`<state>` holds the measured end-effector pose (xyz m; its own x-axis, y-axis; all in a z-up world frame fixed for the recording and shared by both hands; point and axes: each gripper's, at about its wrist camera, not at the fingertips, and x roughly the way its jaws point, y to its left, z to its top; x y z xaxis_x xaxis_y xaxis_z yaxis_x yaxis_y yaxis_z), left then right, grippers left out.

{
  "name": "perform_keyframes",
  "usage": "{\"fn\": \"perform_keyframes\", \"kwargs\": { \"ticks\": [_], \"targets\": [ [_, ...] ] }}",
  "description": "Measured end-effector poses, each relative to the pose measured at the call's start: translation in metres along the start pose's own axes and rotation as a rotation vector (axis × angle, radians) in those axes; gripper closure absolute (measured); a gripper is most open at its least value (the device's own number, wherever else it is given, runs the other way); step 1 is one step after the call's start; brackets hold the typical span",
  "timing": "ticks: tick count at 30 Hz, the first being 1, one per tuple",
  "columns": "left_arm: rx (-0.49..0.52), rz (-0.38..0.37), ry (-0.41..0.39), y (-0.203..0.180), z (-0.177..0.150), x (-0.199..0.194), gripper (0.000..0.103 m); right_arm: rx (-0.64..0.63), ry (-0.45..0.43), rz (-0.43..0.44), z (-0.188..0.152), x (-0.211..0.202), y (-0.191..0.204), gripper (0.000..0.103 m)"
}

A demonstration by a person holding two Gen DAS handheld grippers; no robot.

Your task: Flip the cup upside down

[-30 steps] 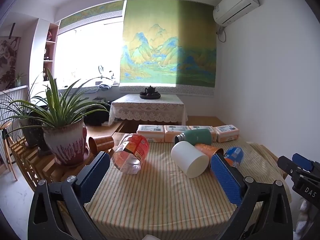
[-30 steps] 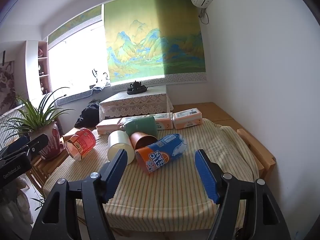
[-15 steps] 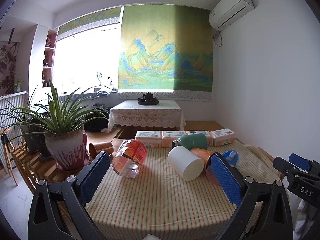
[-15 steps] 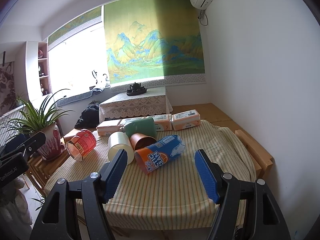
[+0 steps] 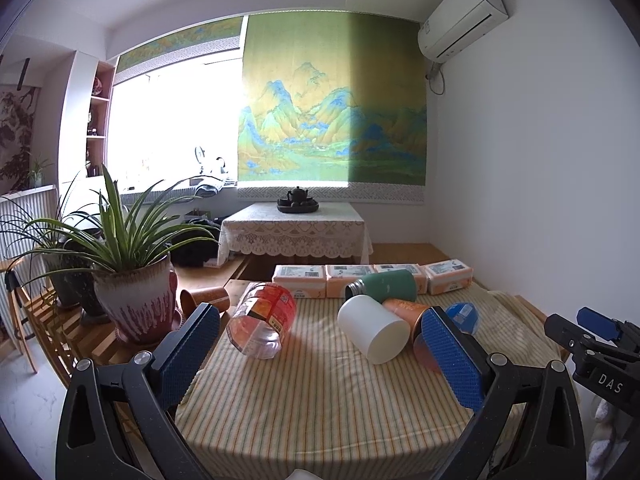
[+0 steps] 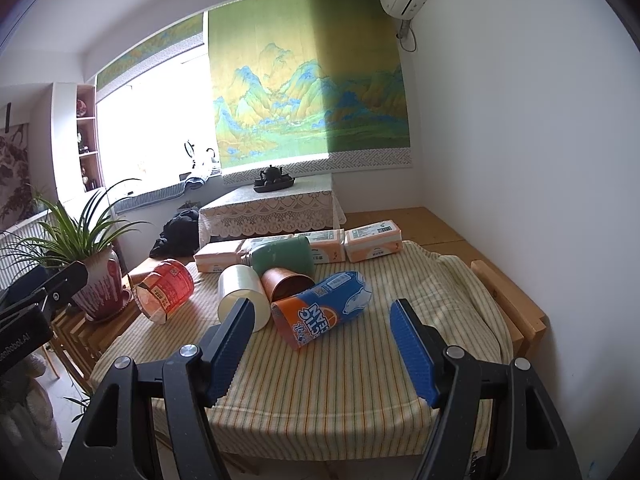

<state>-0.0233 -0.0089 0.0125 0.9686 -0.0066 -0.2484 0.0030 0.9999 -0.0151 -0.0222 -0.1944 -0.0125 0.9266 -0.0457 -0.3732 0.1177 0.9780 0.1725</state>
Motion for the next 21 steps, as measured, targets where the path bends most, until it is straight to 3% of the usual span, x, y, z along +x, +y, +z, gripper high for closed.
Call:
{"fn": "perform_keyframes", "kwargs": {
  "ticks": [21],
  "targets": [
    [0.001,0.0,0.004,0.0015,0.0014,-0.0026,0.001,0.001,0.004,-0.004,-0.0004,0.0003,0.0003,0.036]
  ]
}}
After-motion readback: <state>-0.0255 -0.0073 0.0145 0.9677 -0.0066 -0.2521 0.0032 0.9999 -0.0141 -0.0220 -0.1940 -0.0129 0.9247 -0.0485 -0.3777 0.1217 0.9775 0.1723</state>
